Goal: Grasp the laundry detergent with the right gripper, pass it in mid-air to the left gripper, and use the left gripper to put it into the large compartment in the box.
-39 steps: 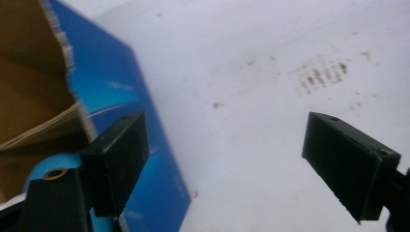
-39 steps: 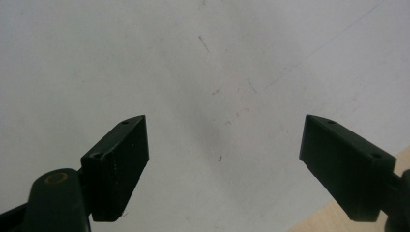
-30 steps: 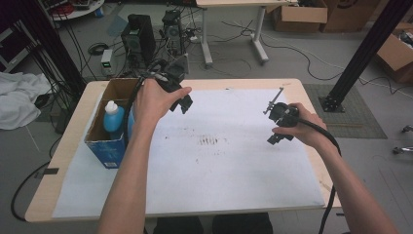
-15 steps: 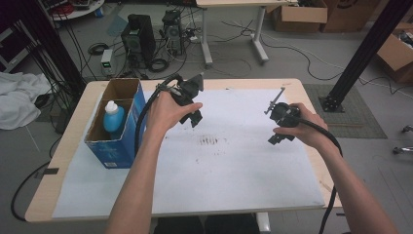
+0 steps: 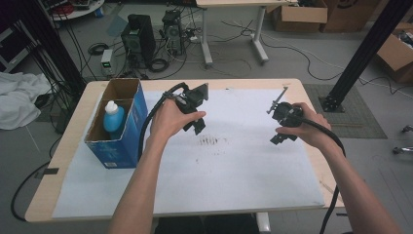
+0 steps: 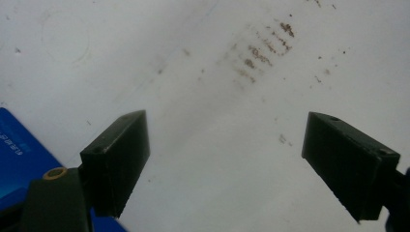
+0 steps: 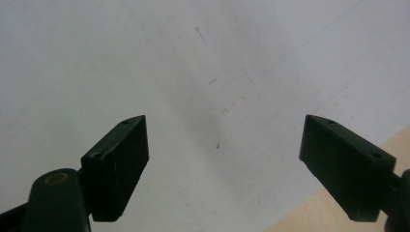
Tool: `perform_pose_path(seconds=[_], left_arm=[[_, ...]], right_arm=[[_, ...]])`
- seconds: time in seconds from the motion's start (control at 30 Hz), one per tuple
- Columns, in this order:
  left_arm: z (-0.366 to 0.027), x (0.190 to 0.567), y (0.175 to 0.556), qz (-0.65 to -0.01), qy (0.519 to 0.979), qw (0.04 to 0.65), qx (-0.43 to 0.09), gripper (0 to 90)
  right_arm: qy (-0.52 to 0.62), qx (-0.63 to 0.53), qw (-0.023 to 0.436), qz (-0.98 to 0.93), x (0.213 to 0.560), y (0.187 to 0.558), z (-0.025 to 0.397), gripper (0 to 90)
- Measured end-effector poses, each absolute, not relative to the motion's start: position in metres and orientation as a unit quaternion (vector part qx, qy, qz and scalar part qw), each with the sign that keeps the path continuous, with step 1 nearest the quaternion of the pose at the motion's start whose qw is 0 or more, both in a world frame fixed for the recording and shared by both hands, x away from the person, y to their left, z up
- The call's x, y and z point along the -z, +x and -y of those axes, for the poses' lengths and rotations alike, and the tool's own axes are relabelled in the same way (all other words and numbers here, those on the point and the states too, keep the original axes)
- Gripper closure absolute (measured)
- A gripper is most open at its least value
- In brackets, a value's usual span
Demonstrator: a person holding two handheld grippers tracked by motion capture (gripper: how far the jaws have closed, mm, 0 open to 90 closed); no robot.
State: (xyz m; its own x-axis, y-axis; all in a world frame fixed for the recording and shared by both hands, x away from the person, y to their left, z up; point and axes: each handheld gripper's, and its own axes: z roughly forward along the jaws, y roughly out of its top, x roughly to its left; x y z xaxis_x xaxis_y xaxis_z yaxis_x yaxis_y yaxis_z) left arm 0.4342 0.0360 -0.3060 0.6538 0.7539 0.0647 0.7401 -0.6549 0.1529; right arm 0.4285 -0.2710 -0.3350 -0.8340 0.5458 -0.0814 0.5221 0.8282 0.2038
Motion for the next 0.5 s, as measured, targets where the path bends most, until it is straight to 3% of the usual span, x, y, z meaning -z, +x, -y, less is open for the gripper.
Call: perform_pose_path(seconds=[0.5], left_arm=[[-0.0416, 0.3011, 0.4286, -0.416, 0.905, 0.075, -0.055, 17.9]], right_arm=[[0.275, -0.086, 0.066, -0.955, 0.3332, 0.4281, 0.2627, 17.7]])
